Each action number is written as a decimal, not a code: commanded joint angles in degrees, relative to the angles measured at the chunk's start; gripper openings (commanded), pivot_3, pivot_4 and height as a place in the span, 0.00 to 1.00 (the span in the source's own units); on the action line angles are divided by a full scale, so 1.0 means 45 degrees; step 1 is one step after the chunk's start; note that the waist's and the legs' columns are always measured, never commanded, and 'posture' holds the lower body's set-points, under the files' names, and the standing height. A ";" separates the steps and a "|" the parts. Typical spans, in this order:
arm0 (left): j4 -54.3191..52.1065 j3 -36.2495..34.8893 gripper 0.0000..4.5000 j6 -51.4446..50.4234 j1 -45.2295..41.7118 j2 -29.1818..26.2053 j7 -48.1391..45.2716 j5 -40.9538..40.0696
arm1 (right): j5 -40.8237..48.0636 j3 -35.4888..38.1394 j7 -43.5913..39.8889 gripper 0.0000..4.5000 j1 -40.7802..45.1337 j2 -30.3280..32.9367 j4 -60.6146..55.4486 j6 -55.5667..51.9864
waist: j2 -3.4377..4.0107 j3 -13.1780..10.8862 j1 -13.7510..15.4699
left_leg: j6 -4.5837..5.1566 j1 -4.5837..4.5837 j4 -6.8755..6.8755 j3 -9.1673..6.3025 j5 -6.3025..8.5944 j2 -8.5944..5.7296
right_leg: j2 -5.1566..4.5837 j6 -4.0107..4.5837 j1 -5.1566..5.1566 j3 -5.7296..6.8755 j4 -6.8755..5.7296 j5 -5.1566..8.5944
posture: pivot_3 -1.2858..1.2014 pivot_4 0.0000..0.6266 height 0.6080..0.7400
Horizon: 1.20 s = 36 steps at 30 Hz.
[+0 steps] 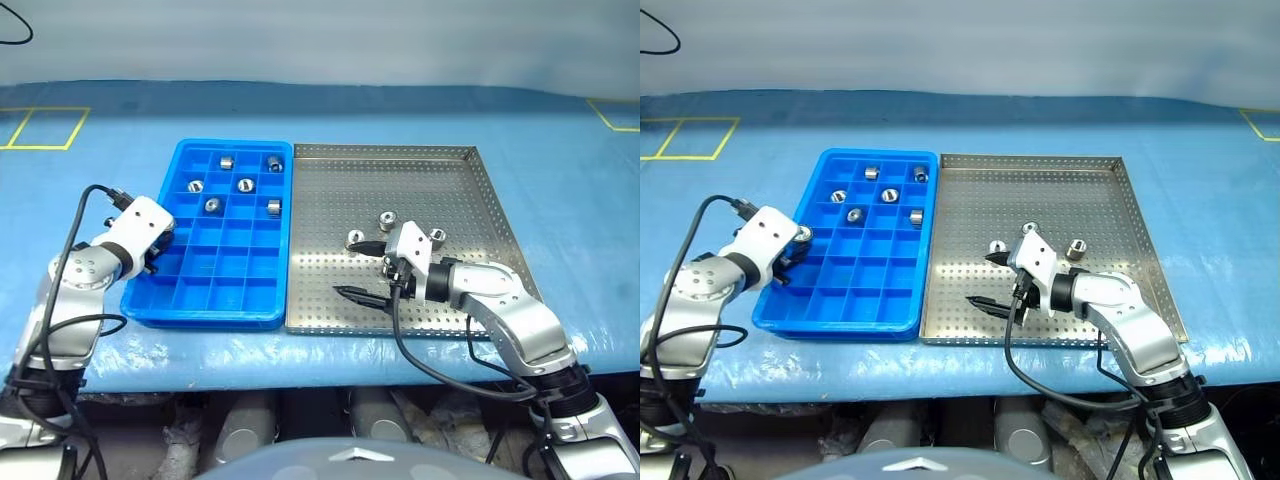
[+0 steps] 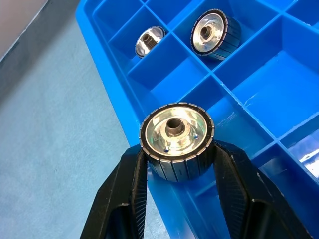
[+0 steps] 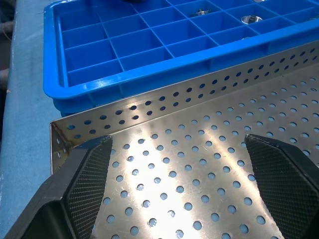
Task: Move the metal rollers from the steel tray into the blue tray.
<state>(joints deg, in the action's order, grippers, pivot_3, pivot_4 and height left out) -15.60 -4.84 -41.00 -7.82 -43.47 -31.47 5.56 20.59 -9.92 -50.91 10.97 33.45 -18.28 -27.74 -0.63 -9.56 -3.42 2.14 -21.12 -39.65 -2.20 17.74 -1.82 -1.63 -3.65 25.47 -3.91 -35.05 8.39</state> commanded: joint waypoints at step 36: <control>0.4412 0.5301 0.87 0.4174 -0.6756 0.3591 -0.4233 -0.1897 | -0.0044 0.2085 0.2130 1.00 -0.1765 0.0446 -0.1953 -0.0029 | -0.0008 0.0015 -0.0380 | 0.0015 -0.0008 -0.0025 0.0026 0.0002 -0.0032 | 0.0031 -0.0003 -0.0013 -0.0012 0.0000 -0.0003 | 0.41 0.24 1.00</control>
<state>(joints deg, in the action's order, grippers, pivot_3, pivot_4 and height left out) 1.80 17.02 -24.92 -35.91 -27.97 -49.04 -4.81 19.83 -2.88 -42.54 3.53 35.34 -23.56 -27.98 -0.67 -9.49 -5.13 2.23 -21.16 -39.78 -2.08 17.76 -1.96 -1.48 -3.67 25.41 -3.97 -35.05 8.38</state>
